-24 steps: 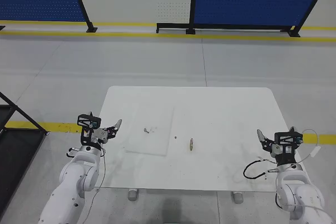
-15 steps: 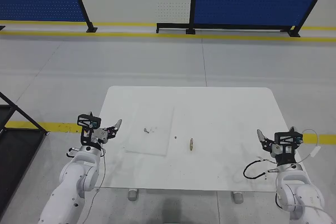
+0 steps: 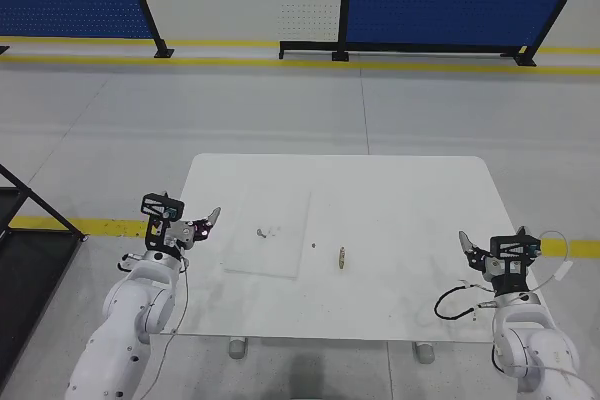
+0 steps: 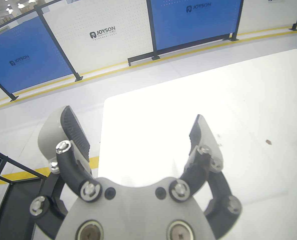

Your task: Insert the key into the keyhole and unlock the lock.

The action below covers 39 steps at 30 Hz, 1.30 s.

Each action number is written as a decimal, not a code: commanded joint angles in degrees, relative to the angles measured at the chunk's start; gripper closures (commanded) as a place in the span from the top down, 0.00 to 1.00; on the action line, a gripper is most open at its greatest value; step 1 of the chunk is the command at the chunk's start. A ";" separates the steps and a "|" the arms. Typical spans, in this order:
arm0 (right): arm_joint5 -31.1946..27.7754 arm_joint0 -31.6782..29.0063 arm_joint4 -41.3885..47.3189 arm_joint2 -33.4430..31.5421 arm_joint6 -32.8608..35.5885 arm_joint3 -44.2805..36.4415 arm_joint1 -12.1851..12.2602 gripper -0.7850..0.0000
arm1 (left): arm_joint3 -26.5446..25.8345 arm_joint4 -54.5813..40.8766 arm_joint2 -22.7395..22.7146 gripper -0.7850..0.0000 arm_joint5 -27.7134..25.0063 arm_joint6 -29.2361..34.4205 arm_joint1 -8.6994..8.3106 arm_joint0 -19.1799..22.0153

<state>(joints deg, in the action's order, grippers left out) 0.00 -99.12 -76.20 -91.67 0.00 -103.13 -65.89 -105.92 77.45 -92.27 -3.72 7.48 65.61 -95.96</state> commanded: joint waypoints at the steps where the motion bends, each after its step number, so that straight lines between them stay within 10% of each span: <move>1: 0.00 0.00 0.00 0.00 0.00 0.00 0.00 1.00 | -1.73 -0.07 -0.07 1.00 -1.42 4.15 -0.09 1.22; 9: 0.00 0.00 0.00 0.00 0.00 0.00 0.00 1.00 | -2.73 0.57 3.11 1.00 -8.59 18.96 -0.38 9.33; 20: 0.00 0.00 0.00 0.00 0.00 0.00 0.00 1.00 | 8.46 -5.97 11.62 1.00 -14.16 36.83 0.37 24.41; 39: 0.00 0.00 0.00 0.00 0.00 0.00 0.00 1.00 | 25.01 -19.41 21.01 1.00 -2.43 54.33 2.57 35.90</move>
<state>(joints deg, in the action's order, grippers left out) 0.00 -99.12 -76.20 -91.67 0.00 -103.13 -65.89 -80.83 58.22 -71.41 -6.61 61.46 68.15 -60.07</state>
